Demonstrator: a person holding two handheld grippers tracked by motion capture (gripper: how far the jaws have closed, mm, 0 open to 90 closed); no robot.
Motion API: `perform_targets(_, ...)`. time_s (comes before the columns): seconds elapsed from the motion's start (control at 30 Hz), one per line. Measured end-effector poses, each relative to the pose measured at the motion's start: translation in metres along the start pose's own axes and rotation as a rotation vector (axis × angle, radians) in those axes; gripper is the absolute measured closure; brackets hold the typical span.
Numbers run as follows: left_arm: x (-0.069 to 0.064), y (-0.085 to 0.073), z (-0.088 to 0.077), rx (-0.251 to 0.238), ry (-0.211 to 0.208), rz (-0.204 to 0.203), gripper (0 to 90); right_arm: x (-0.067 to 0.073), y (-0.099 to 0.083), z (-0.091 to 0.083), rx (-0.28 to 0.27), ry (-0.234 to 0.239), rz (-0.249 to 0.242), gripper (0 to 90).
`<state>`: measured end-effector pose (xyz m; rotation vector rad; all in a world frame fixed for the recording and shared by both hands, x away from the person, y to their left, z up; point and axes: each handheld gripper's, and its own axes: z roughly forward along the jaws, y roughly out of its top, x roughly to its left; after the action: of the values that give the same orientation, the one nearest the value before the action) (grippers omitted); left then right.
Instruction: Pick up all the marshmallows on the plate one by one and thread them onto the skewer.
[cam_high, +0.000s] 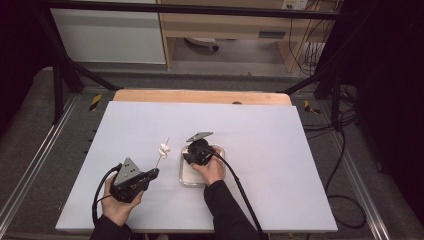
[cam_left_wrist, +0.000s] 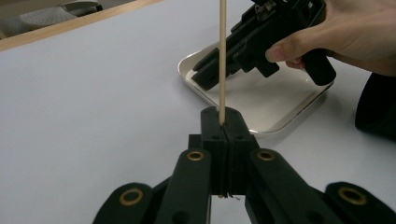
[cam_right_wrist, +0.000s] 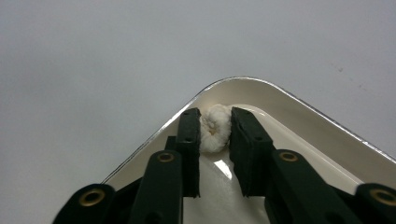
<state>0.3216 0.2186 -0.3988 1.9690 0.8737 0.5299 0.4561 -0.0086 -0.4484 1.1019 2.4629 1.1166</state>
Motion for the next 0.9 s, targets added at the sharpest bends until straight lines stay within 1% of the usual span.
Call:
perform_targets(0.07, -0.001, 0.000, 0.000, 0.003, -0.002, 0.002, 89.3, 0.000, 0.000, -0.001, -0.004, -0.001, 0.001, 77.5)
perform_targets(0.1, -0.001, 0.000, 0.000, 0.003, -0.002, 0.005, 89.3, 0.000, 0.000, -0.003, -0.009, -0.001, -0.013, 78.6)
perform_targets(0.13, -0.001, 0.000, 0.001, 0.003, -0.005, 0.003, 89.3, 0.001, -0.001, -0.005, -0.019, 0.004, -0.016, 79.3)
perform_targets(0.2, -0.002, 0.000, 0.001, 0.003, -0.009, 0.003, 89.2, 0.000, -0.001, -0.016, -0.061, 0.022, -0.003, 79.8)
perform_targets(0.23, -0.003, 0.000, 0.001, 0.003, -0.011, 0.006, 89.3, 0.000, -0.001, -0.023, -0.078, 0.034, 0.007, 79.8)
perform_targets(0.3, -0.005, 0.000, 0.002, 0.003, -0.016, 0.010, 89.3, -0.002, 0.000, -0.041, -0.125, 0.059, 0.006, 79.8)
perform_targets(0.4, -0.009, 0.001, 0.002, 0.003, -0.030, 0.023, 89.3, -0.006, -0.003, -0.075, -0.207, 0.090, 0.008, 79.9)
perform_targets(0.57, -0.021, 0.004, 0.005, 0.002, -0.065, 0.056, 89.3, -0.015, -0.013, -0.136, -0.381, 0.181, 0.033, 80.4)
perform_targets(0.6, -0.024, 0.005, 0.006, 0.004, -0.073, 0.065, 89.3, -0.015, -0.015, -0.146, -0.405, 0.209, 0.038, 80.5)
perform_targets(0.63, -0.026, 0.005, 0.006, 0.008, -0.078, 0.077, 89.3, -0.015, -0.015, -0.155, -0.427, 0.225, 0.038, 80.6)
perform_targets(0.67, -0.028, 0.006, 0.008, -0.003, -0.092, 0.098, 89.3, -0.015, -0.016, -0.163, -0.443, 0.246, 0.033, 80.7)
perform_targets(0.7, -0.030, 0.007, 0.009, -0.001, -0.093, 0.110, 89.3, -0.014, -0.016, -0.169, -0.458, 0.269, 0.027, 80.7)
perform_targets(0.77, -0.035, 0.006, 0.010, 0.016, -0.099, 0.110, 89.3, -0.010, -0.014, -0.179, -0.480, 0.312, 0.017, 80.8)
perform_targets(0.8, -0.036, 0.007, 0.010, 0.019, -0.103, 0.117, 89.3, -0.008, -0.013, -0.182, -0.487, 0.331, 0.012, 80.9)
perform_targets(0.9, -0.040, 0.007, 0.011, 0.024, -0.113, 0.140, 89.3, -0.002, -0.009, -0.187, -0.499, 0.367, 0.000, 81.0)
